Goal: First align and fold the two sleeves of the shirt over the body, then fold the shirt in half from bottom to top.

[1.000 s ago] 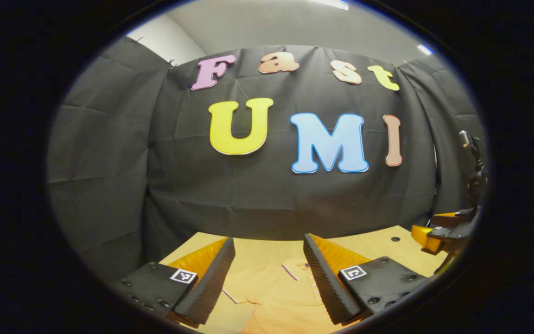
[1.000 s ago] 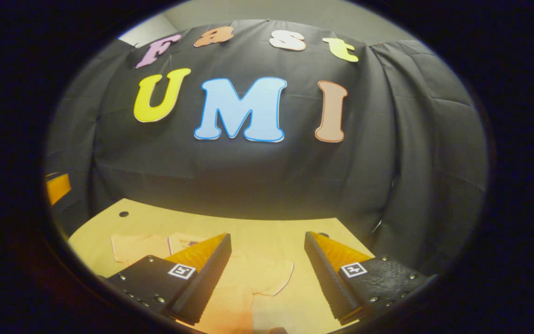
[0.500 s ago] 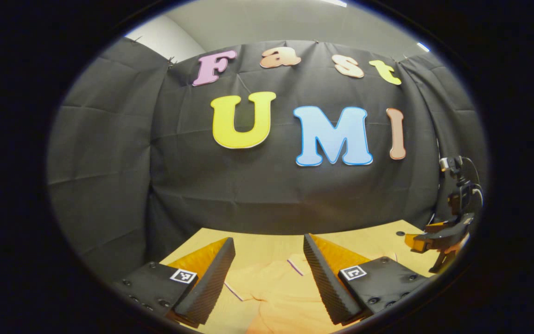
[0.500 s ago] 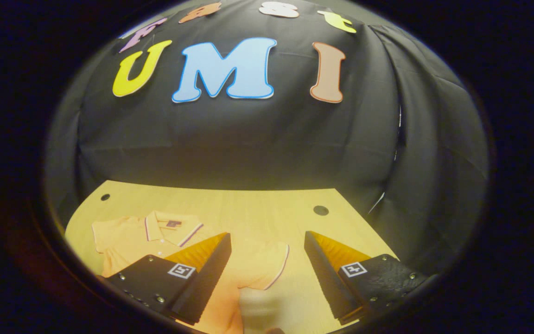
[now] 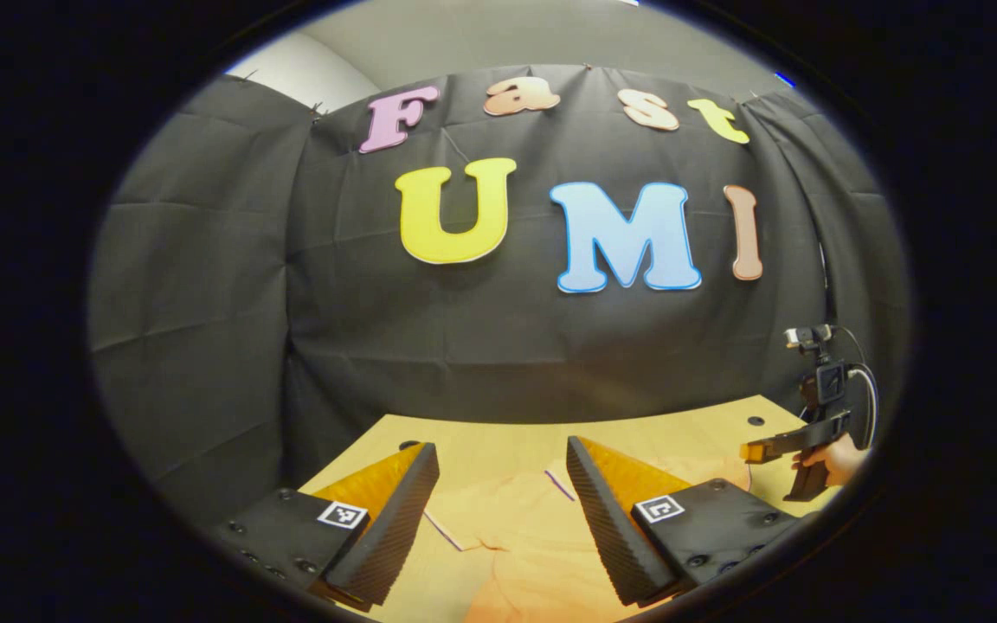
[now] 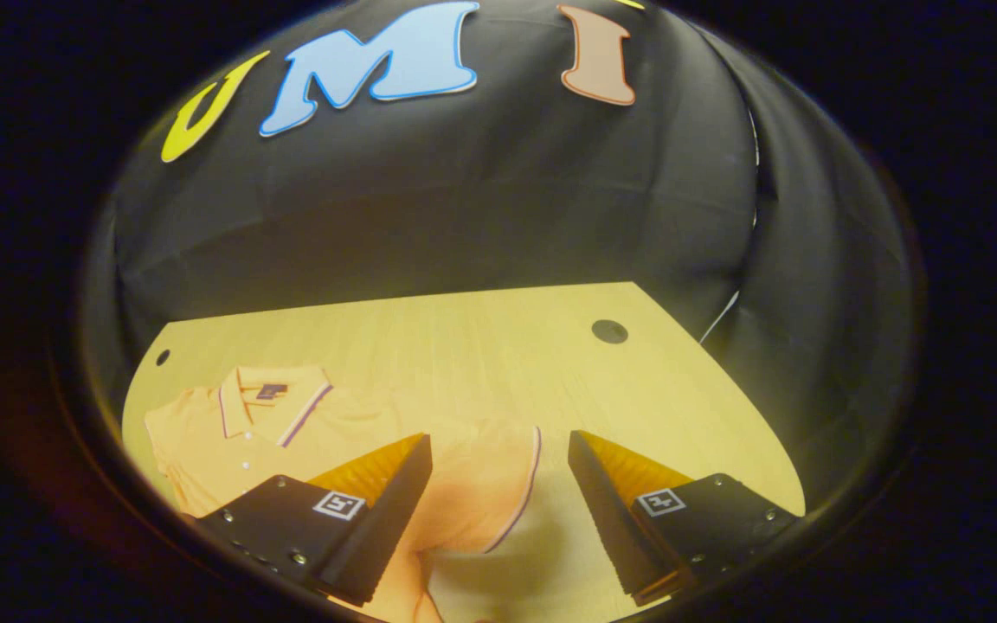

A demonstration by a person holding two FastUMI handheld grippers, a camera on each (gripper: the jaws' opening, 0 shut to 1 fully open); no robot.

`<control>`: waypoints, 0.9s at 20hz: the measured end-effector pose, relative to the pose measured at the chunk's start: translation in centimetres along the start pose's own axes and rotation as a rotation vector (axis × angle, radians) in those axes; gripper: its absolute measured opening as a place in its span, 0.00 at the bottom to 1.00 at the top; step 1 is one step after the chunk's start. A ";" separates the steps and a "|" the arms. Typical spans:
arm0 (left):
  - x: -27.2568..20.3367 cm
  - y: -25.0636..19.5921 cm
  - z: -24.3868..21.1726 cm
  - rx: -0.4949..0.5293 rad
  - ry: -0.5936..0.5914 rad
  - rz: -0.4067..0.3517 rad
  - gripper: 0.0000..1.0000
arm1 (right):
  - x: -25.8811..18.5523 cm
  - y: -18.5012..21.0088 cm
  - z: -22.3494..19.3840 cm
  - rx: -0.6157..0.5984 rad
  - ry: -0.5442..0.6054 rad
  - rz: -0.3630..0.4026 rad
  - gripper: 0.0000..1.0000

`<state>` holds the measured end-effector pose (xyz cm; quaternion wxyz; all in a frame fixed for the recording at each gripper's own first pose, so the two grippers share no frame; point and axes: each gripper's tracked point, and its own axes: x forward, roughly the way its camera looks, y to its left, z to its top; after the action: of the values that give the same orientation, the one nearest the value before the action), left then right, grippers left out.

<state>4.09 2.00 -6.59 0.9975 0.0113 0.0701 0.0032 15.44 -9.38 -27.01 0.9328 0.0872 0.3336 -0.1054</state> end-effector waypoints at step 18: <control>-1.7 1.0 -1.3 -0.028 0.040 0.061 0.99 | 7.0 0.4 -4.5 0.043 0.165 0.018 0.79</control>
<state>2.19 2.98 -7.65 0.9954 -0.0005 0.0898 0.0348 18.10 -8.93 -34.89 0.9009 0.1187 0.4062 -0.0966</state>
